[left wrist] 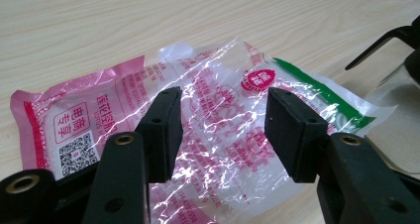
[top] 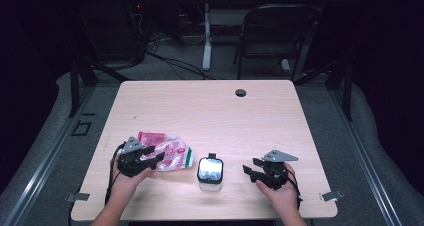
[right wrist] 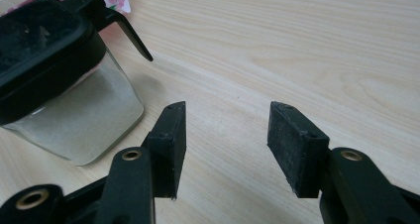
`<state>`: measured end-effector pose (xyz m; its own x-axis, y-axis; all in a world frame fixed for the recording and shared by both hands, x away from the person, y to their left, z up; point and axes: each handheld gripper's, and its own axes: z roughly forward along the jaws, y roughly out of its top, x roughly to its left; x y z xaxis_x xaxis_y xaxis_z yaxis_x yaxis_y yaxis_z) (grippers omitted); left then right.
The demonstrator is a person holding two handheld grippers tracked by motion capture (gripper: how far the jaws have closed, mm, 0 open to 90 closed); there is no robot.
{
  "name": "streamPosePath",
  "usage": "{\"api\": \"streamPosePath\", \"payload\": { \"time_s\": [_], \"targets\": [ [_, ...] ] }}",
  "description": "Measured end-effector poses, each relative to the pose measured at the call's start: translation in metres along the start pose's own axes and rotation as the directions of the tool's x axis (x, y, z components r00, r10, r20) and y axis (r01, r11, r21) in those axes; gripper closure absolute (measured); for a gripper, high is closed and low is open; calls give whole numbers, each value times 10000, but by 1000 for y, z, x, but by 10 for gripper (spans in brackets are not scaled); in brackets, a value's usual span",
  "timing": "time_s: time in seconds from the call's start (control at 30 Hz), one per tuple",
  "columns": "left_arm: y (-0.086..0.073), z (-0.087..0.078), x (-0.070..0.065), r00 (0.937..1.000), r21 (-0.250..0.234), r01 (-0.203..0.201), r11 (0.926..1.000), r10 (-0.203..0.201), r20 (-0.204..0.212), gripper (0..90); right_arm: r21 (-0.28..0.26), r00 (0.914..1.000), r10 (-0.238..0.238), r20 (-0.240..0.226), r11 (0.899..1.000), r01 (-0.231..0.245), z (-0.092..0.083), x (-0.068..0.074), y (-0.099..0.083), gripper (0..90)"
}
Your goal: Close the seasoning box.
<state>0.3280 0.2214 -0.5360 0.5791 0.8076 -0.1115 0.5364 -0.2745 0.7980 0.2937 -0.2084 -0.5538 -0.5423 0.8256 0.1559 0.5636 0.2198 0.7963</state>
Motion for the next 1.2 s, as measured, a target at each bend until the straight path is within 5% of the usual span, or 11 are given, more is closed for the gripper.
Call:
{"api": "streamPosePath", "payload": {
  "time_s": [0.8, 1.2],
  "targets": [
    [-8, 10, 4, 9994, 350, 204, 9992, -194, -297, 473, 651, 9999, 41, -103, 9979, -34, 13, -3, -6, 489],
    [-8, 10, 5, 9995, 423, 235, 9988, -225, -233, 467, 551, 9999, 85, -71, 9984, -81, 13, -4, -6, 470]
  ]
}}
